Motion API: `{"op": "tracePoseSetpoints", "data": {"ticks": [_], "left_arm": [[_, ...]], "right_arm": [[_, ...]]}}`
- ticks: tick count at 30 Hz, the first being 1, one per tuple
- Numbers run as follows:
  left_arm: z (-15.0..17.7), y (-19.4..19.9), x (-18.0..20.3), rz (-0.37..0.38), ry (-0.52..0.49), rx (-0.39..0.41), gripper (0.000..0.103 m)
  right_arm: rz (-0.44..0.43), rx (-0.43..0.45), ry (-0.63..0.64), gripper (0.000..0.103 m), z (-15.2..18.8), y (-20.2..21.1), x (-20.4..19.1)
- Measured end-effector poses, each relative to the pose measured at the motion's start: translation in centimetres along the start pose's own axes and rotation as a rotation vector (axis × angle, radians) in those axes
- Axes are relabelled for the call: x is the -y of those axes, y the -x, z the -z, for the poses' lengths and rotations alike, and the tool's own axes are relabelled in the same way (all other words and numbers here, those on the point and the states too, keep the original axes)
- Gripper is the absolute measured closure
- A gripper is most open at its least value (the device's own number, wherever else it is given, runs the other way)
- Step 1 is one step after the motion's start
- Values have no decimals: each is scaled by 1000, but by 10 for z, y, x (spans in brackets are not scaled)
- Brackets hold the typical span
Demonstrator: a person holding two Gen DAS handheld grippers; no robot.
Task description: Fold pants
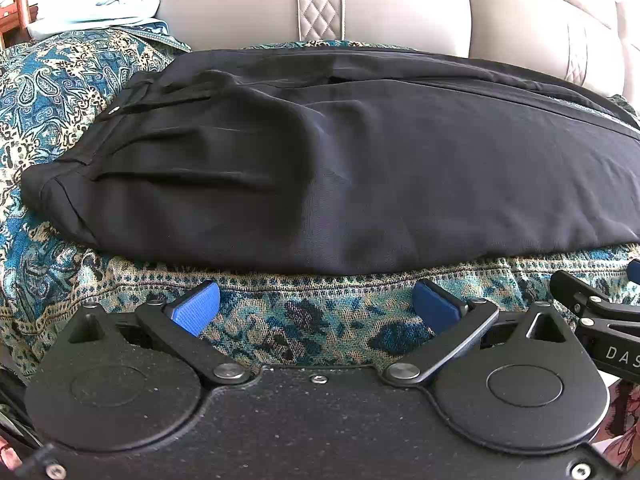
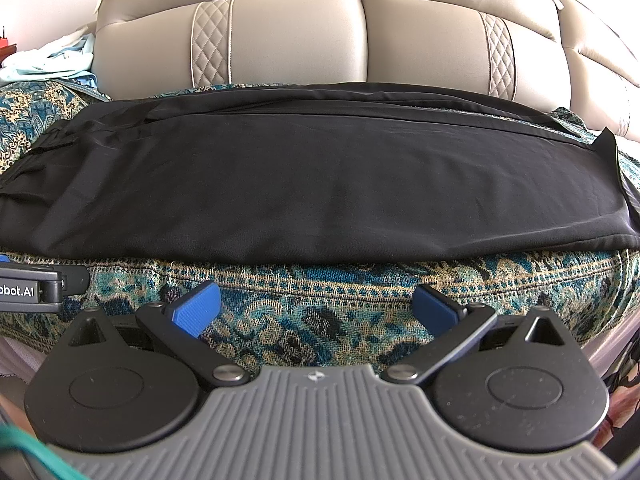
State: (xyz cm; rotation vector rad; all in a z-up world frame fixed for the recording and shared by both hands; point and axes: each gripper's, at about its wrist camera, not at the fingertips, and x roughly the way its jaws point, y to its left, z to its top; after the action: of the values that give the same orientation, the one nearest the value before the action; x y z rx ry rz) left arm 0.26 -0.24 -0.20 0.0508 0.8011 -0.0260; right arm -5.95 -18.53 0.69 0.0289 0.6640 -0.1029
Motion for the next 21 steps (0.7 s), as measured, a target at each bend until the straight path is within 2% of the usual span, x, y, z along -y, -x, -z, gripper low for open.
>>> {"op": "tracePoseSetpoints", "data": {"ticks": [7,15,21], "left_arm": [[-1,-1,0,0,1,-12,0],[-17,-1,-1,8,-2,-98,0],[-47,21,-9,38,-35,-35,0]], "right_arm": [[1,-6,0,0,-1,1,0],[13,-99,-14,0,-16,-13,-2],[-26,-196,-36,0,-41,-18,2]]}}
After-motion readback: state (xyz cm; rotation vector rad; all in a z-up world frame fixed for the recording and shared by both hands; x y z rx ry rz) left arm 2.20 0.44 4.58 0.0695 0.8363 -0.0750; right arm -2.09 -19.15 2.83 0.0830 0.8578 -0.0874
